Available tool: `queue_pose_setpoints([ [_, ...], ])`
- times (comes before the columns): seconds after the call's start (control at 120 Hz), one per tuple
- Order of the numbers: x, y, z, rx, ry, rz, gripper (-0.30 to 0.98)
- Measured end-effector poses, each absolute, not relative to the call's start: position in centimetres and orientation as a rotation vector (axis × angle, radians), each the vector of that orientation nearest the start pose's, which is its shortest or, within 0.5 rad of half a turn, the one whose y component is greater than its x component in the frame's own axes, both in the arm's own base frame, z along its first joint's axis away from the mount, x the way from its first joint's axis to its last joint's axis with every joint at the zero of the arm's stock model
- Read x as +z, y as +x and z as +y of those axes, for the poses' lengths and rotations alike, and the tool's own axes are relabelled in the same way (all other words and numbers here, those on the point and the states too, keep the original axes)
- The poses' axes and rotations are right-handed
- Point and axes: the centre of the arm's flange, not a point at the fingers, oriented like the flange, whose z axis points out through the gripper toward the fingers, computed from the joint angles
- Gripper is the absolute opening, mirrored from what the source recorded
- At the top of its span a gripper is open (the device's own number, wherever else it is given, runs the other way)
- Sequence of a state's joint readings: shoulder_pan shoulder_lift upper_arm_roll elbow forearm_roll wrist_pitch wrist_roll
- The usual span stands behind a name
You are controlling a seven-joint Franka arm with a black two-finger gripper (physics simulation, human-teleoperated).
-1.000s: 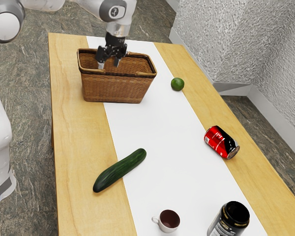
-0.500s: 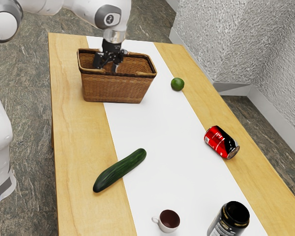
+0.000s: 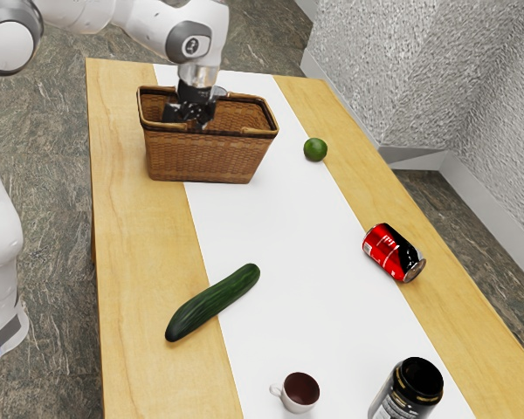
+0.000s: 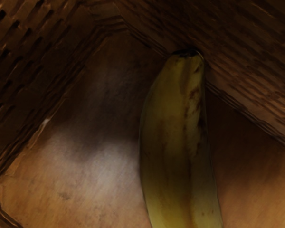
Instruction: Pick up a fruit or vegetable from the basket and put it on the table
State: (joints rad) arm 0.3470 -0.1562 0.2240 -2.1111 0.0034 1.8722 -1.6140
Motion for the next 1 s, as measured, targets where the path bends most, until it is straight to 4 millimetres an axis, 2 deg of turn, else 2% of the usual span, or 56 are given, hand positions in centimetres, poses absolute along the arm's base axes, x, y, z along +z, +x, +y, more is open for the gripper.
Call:
queue_pose_setpoints([
  [0.158,46.1,41.4,26.9,-0.166,1.452,2.791,0.69],
  [0.392,46.5,40.0,28.4,-0.146,1.403,2.797,0.69],
  [0.742,45.3,39.8,29.0,-0.154,1.403,2.808,0.69],
  [1.0,45.4,40.1,28.9,-0.133,1.411,2.799,0.69],
])
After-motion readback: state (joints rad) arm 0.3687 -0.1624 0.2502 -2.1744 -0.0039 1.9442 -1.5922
